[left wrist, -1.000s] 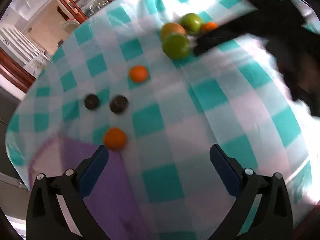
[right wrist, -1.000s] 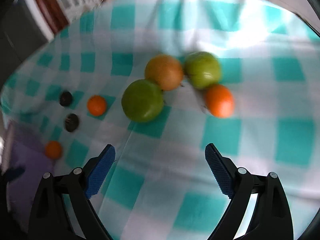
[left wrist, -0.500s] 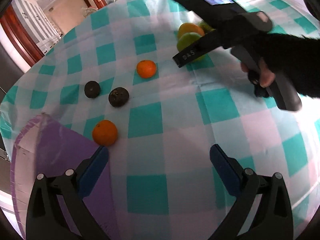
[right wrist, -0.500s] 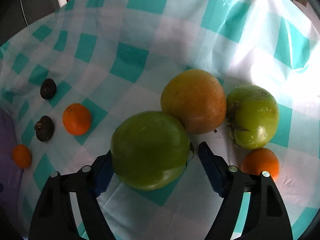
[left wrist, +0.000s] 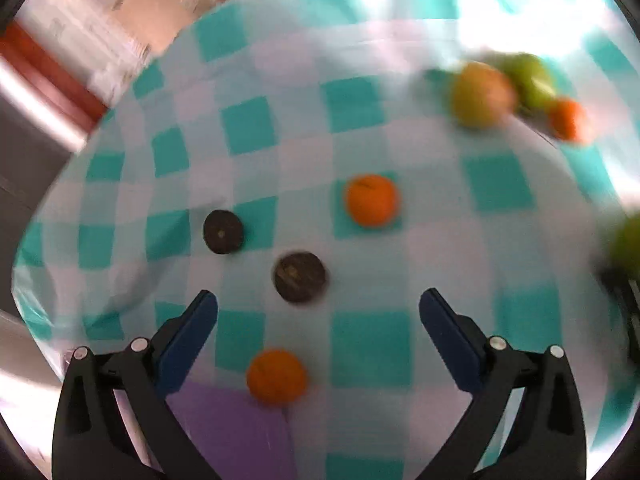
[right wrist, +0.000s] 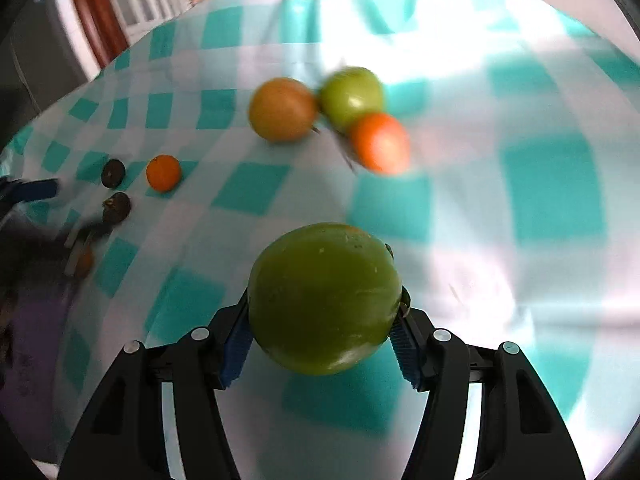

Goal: Organize fruits
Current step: 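Lift the green apple with the right gripper and carry it toward the box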

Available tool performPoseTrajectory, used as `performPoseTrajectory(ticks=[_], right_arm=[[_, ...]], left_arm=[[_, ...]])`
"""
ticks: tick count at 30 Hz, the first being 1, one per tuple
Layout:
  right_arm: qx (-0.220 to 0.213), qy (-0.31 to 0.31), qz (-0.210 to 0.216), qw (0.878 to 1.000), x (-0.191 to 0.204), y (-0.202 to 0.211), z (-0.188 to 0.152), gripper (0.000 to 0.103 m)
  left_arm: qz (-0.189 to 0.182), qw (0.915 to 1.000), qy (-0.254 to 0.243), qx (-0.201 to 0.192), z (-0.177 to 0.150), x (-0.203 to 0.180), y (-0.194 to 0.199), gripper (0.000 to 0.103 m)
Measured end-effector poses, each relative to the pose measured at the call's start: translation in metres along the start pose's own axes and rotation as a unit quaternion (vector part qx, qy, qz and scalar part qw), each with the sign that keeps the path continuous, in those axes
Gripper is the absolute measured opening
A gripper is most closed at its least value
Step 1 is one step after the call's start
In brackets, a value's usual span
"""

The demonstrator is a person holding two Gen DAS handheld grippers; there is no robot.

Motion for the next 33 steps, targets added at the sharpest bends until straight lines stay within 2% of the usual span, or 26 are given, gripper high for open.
performPoseTrajectory(ticks=[1, 3, 4, 5, 8, 11, 14, 16, 18, 19, 20, 24, 28, 31, 33], right_arm=[[-0.004, -0.003, 0.001, 1.0, 0.0, 0.005, -0.004, 0.059], [-0.011, -0.001, 0.002, 1.0, -0.001, 0.015, -0.013, 0.059], [-0.011, 0.0, 0.001, 1.0, -0.003, 0.023, -0.019, 0.059], [-0.012, 0.002, -0.001, 1.0, -0.004, 0.028, -0.023, 0.059], [-0.012, 0.01, -0.005, 1.0, -0.002, 0.038, -0.028, 0.06], [-0.009, 0.014, -0.006, 1.0, -0.002, 0.05, -0.029, 0.06], [-0.002, 0.026, -0.011, 1.0, -0.005, 0.067, -0.029, 0.06], [0.001, 0.03, -0.015, 0.999, -0.006, 0.078, -0.031, 0.06], [0.003, 0.036, -0.018, 0.999, -0.008, 0.086, -0.033, 0.06], [0.004, 0.038, -0.019, 0.999, -0.008, 0.091, -0.036, 0.06], [0.005, 0.042, -0.021, 0.999, -0.007, 0.094, -0.038, 0.06], [0.009, 0.041, -0.029, 0.999, -0.004, 0.105, -0.048, 0.06], [0.028, 0.035, -0.027, 0.999, 0.005, 0.111, -0.057, 0.06], [0.035, 0.03, -0.02, 0.999, 0.012, 0.116, -0.055, 0.06], [0.033, 0.015, -0.015, 0.999, 0.014, 0.116, -0.05, 0.06]], left_arm=[[-0.002, 0.9998, 0.016, 0.01, 0.004, 0.004, -0.009, 0.099], [-0.016, 0.9983, 0.037, 0.041, 0.006, 0.006, -0.032, 0.088], [-0.021, 0.9971, 0.042, 0.059, 0.002, 0.004, -0.043, 0.078], [-0.03, 0.996, 0.049, 0.069, -0.001, 0.002, -0.049, 0.075], [-0.038, 0.9948, 0.077, 0.054, 0.004, 0.004, -0.055, 0.073], [-0.058, 0.99, 0.113, 0.061, 0.004, 0.008, -0.06, 0.073], [-0.114, 0.9719, 0.186, 0.088, -0.004, 0.017, -0.068, 0.073], [-0.112, 0.9733, 0.183, 0.08, -0.002, 0.017, -0.068, 0.072], [-0.116, 0.9742, 0.181, 0.069, 0.0, 0.015, -0.066, 0.064], [-0.117, 0.9759, 0.175, 0.058, 0.002, 0.014, -0.064, 0.048], [-0.126, 0.9766, 0.167, 0.05, 0.004, 0.01, -0.061, 0.04], [-0.174, 0.9713, 0.157, 0.043, -0.002, -0.006, -0.042, 0.04], [-0.247, 0.9566, 0.153, 0.013, -0.016, -0.026, -0.001, 0.04], [-0.286, 0.9442, 0.161, 0.018, -0.027, -0.037, 0.029, 0.04], [-0.284, 0.9475, 0.146, 0.021, -0.036, -0.041, 0.048, 0.04]])
Point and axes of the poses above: each gripper's, at about its wrist camera, not at the fingertips, and y roughly against the way its jaws point, x to its left, z to its top, the point moved 9 cm from there along -y, roughly the way its jaws point, and after that the axes turned 9 degrees about z, right-handed, at the moved point
